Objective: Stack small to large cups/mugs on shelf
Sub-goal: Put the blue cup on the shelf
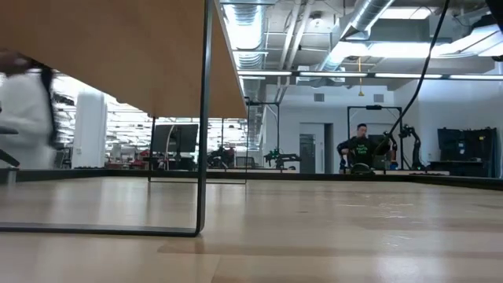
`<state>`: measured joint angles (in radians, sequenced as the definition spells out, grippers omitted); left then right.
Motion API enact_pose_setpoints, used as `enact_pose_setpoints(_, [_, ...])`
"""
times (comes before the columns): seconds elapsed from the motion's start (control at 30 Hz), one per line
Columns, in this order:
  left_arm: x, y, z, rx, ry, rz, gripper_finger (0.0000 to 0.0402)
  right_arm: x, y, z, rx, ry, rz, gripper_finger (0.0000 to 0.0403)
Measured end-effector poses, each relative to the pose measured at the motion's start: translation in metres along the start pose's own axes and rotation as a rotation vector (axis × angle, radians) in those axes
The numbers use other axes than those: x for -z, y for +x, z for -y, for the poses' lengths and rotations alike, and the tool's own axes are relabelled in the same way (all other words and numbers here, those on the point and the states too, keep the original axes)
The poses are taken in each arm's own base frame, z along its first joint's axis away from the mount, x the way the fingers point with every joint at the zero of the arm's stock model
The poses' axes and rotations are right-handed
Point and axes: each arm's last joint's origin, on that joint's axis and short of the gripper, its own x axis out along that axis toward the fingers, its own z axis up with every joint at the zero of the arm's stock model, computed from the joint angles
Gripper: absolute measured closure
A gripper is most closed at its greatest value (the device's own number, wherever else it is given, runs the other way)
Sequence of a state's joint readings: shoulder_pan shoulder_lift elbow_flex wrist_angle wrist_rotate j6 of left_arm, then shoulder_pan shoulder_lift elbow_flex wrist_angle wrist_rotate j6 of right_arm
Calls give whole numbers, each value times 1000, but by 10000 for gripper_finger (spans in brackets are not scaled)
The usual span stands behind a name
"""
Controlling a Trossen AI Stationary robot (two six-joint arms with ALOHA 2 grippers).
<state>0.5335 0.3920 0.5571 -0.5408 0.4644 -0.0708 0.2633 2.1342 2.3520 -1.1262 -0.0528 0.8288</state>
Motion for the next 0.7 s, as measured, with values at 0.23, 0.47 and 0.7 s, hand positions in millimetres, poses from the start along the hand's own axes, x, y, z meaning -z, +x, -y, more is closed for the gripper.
enact_pose_setpoints(0.23, [0,0,0,0,0,-1,401,-6,0,5,1,-11,16,258])
enact_pose_setpoints(0.47, [0,0,0,0,-1,-2,401,-12,-7,8,14,-20,58,257])
enact_pose_setpoints(0.7, [0,0,0,1,-1,-2,401,-13,-18,6,-6,-30,78,262])
